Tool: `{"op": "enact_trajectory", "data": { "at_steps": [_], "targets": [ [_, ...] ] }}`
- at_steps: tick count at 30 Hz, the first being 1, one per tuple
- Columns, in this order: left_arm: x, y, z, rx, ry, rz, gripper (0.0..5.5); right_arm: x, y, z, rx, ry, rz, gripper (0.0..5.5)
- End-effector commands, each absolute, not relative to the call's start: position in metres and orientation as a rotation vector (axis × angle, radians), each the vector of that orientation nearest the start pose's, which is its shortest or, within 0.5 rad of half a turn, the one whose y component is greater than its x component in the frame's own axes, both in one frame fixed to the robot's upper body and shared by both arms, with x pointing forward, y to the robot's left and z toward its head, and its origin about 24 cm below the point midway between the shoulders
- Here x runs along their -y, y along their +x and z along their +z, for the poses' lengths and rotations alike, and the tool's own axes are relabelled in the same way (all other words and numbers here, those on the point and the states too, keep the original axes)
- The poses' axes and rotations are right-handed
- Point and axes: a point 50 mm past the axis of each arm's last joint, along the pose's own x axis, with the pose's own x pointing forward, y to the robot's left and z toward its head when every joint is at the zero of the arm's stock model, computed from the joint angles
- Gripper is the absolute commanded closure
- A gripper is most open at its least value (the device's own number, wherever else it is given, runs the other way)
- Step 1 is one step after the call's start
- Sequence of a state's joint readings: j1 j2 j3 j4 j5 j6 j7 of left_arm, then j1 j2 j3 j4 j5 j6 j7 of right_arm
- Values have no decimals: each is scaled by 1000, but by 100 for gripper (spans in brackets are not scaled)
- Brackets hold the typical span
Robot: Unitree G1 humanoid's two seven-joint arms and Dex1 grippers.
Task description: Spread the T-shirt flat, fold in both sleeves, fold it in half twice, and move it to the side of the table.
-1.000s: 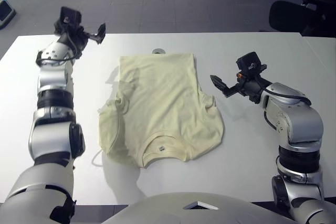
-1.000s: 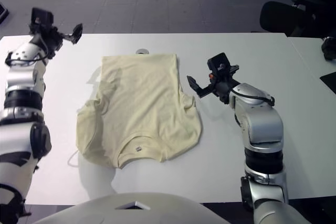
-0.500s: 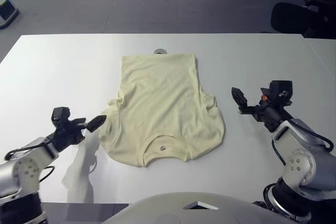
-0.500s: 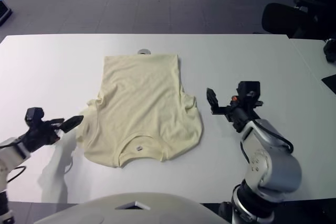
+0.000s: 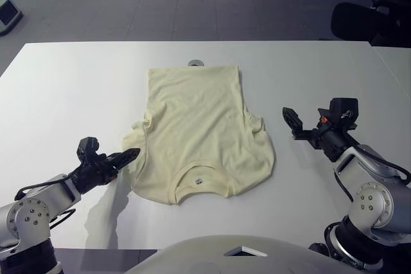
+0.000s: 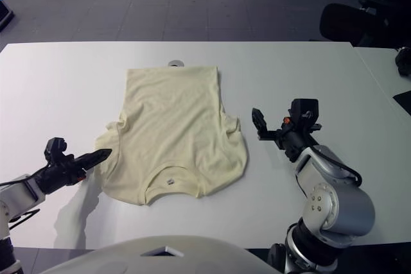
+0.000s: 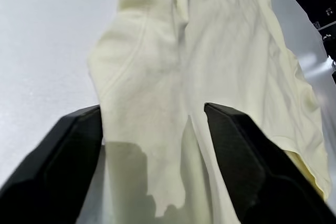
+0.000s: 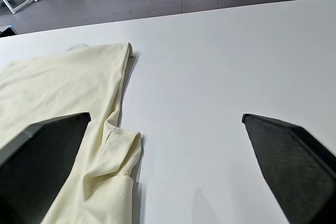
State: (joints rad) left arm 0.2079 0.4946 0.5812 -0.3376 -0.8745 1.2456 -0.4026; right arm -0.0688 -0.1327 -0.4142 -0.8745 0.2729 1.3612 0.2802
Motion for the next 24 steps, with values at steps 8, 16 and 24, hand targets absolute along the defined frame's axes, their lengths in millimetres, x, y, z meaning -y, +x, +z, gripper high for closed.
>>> {"op": "enact_trajectory", "data": {
  "at_steps": [8,16,24],
  "targets": [
    [-289,162,56,-772,-575,-139,421,200,202,129,-378,121,135,10],
    [-297,178,61,-742,-526,-118,548,198,203,128,-383,114,140,10],
    [-323,209,78,-657,-432,-30,548,201,205,129,-381,106,125,10]
  ]
}}
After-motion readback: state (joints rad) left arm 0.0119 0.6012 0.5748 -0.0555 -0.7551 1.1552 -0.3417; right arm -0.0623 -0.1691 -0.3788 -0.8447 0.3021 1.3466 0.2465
